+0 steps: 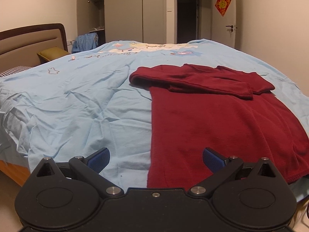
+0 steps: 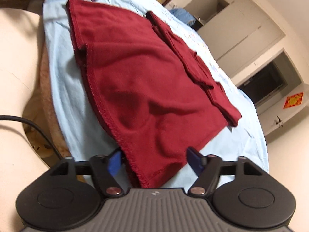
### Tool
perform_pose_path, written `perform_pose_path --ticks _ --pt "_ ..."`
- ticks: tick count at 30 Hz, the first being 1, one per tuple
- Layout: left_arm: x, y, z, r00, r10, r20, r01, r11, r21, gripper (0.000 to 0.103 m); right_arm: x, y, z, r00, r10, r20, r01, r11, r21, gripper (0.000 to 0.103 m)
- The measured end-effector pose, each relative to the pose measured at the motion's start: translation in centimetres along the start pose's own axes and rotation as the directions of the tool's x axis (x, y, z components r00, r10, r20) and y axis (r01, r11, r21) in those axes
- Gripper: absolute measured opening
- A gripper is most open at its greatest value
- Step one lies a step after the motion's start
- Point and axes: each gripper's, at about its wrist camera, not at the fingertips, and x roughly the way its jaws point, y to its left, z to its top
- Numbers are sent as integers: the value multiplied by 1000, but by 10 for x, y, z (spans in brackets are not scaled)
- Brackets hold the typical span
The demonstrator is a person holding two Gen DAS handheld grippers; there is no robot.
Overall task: Fold small clothes
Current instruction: 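Grasp the sweater hem with the right tool while the left tool grasps the hem too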
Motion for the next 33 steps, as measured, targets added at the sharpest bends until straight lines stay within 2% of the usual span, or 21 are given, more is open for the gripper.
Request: perform_pose_path --ticks 1,2,7,9,14,17,22,25,28,30,33 --pt "-1 -1 0 1000 -6 2 6 1000 4 102 -2 0 0 1000 5 13 -5 1000 -4 53" --pt "-1 -2 0 1000 -11 4 10 1000 8 102 -5 0 1 1000 10 25 -10 1000 -5 50" --pt "-9 -8 -3 999 -33 30 32 999 38 102 -15 -5 8 995 11 101 -11 1000 3 19" --pt "-14 -12 -5 997 -43 63 40 998 54 102 -18 -10 12 991 7 131 -12 999 31 15" --pt "-28 -33 -11 987 -94 128 77 988 133 102 -19 -35 25 982 -15 186 -16 986 167 13" --pt "-29 -52 -16 982 -136 133 108 973 205 102 -15 -50 31 978 -49 203 0 971 237 13" --pt "-29 -86 -24 973 -189 132 136 932 335 102 -14 -70 38 970 -85 229 2 941 339 13" --pt "-23 -104 -28 977 -171 131 100 900 424 102 -14 -79 40 965 -103 243 2 923 384 13" --pt "-13 -113 -29 983 -151 106 85 881 466 95 -15 -88 41 959 -116 259 -6 904 428 13" --pt "-7 -113 -28 988 -126 87 70 877 476 85 -18 -91 40 955 -128 268 -7 892 452 13" --pt "1 -105 -26 995 -69 68 30 888 460 65 -23 -96 37 949 -152 276 5 884 468 12"
